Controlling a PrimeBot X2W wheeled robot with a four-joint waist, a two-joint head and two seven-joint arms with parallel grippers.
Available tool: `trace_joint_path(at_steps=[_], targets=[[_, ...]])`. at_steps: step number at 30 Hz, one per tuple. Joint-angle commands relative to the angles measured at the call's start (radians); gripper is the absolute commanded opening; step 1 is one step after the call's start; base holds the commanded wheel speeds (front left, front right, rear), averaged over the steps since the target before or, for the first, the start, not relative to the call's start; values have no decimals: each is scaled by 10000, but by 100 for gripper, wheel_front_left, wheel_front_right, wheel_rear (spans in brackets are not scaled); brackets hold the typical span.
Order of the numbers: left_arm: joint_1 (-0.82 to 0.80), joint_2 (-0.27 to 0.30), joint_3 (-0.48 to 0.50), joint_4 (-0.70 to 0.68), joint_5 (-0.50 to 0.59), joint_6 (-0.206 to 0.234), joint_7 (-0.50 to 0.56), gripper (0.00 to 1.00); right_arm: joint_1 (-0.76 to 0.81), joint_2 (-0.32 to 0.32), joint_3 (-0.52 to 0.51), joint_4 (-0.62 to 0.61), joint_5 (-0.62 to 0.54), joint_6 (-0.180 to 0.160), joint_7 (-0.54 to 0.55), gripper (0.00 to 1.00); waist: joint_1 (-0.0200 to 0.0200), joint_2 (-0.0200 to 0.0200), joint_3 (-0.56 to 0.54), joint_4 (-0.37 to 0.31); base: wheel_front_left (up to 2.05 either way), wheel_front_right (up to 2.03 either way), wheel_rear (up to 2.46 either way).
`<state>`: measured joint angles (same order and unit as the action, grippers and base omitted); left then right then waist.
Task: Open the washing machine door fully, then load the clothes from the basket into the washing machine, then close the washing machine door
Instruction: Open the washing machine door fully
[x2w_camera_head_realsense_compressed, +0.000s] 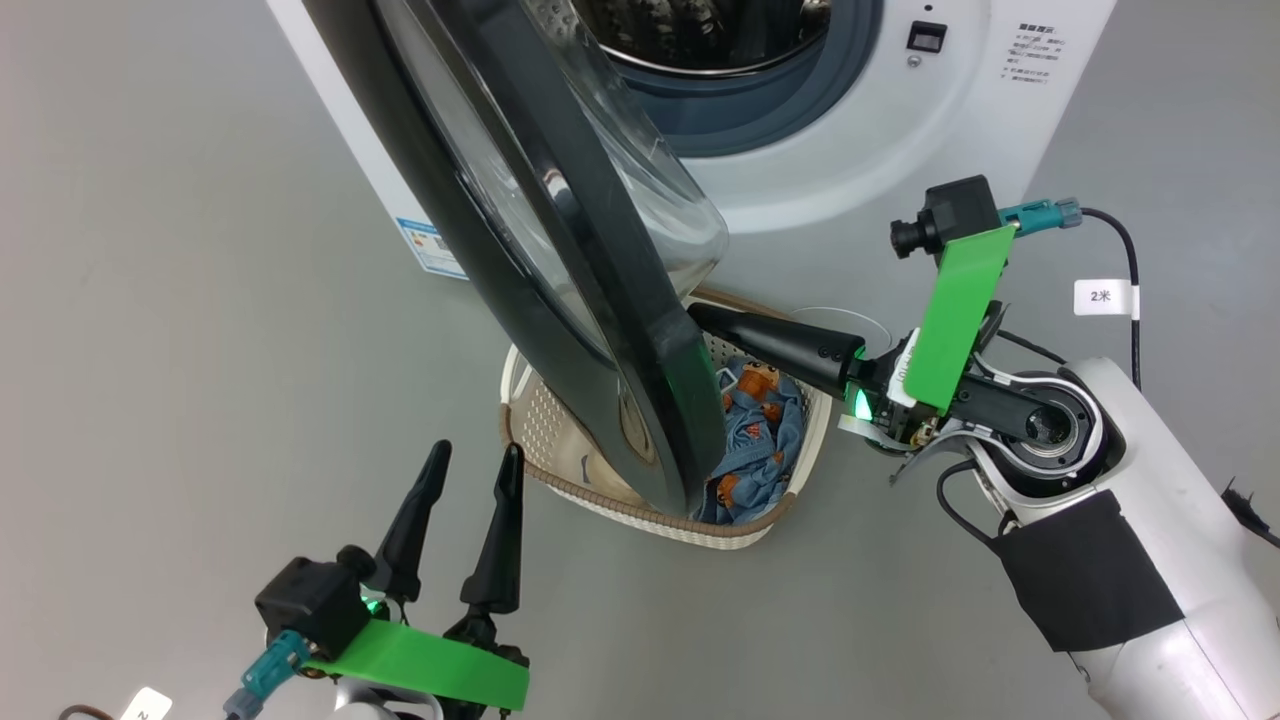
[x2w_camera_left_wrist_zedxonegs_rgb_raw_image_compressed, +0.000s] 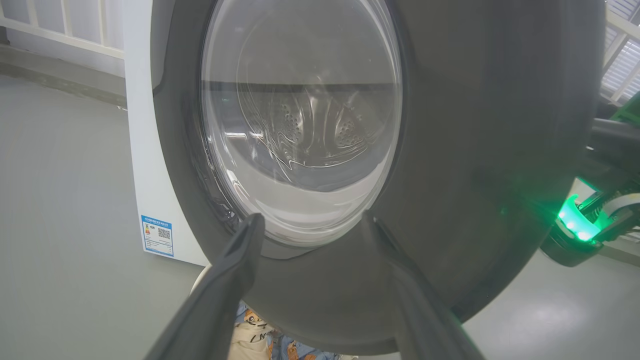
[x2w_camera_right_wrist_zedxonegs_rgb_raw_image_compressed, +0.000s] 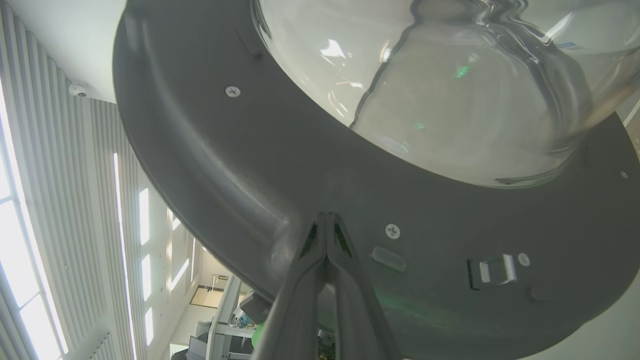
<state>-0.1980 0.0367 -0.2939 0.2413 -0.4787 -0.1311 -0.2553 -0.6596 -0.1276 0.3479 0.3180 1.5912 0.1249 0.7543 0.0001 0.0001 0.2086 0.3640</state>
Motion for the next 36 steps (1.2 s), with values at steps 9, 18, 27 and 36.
trace_joint_path(at_steps=[9, 18, 27, 36], targets=[[-60, 251, 543, -56, 250, 4, -65, 100, 656, -15, -379, -525, -271, 58, -661, 51, -1, -1, -349, -510, 0, 0, 0], [106, 566, 736, -125, 294, 4, -65, 100, 1200, -205, -585, -711, -381, 58, -1195, 100, -1, -1, -590, -1086, 0, 0, 0], [384, 773, 1008, -140, 306, 4, -65, 100, 1960, -484, -825, -887, -366, 58, -1708, 100, -1, -1, -888, -1727, 0, 0, 0], [659, 935, 1394, -233, 330, 4, -65, 100, 2819, -736, -1051, -1003, -474, 58, -2444, 100, -1, -1, -1076, -2241, 0, 0, 0]])
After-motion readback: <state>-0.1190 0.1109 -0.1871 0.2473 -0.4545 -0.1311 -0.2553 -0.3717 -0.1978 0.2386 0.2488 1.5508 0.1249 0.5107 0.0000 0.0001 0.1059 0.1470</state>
